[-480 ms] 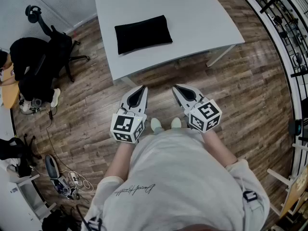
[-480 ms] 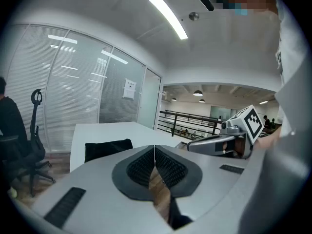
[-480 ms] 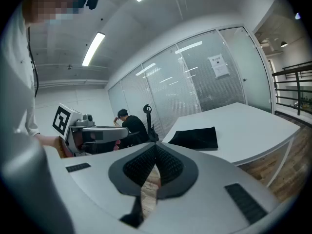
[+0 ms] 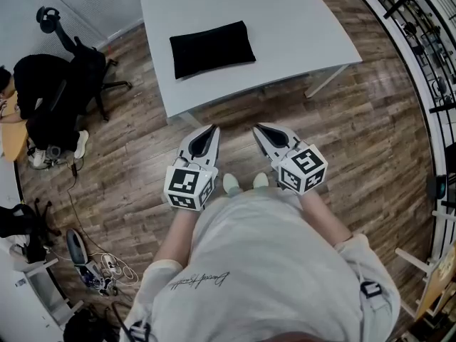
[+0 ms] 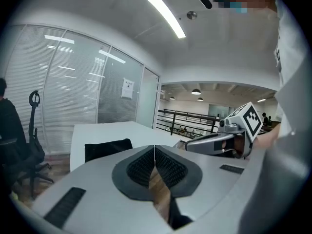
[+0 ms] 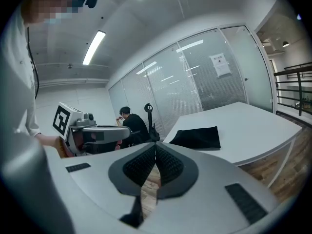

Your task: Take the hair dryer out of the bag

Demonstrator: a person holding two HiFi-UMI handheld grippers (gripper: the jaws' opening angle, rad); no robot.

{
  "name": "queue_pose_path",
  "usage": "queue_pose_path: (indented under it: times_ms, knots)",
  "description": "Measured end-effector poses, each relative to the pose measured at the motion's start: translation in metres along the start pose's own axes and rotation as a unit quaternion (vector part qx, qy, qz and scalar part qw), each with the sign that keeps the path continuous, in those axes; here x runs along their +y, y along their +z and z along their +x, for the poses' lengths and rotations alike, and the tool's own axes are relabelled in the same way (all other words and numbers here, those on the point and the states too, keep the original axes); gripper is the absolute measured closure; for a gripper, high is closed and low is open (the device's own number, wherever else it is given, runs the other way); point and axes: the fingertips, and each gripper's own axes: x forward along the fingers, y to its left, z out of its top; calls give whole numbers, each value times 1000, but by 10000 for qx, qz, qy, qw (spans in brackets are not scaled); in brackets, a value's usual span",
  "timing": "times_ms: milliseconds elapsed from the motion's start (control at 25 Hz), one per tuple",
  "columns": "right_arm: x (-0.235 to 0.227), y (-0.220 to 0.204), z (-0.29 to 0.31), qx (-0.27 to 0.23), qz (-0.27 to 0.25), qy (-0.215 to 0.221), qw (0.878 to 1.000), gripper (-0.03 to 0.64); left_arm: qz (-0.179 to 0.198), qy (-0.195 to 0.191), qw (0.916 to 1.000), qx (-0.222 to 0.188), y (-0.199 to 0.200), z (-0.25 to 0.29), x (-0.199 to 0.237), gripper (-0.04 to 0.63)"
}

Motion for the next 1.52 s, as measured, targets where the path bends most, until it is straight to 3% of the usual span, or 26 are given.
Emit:
queue_pose_path:
  times_ms: [800, 1160, 1520]
  knots:
    - [43, 7, 27, -250, -221, -19, 9994, 595, 155, -145, 9995, -221, 0, -30, 29, 580]
    - [36, 7, 28, -221, -302, -208, 9991, 595, 46, -249, 9994, -254, 0, -23, 32, 583]
    - [17, 19, 47, -243, -283, -122, 9992, 595, -21, -271, 9993, -248, 7, 0, 49, 583]
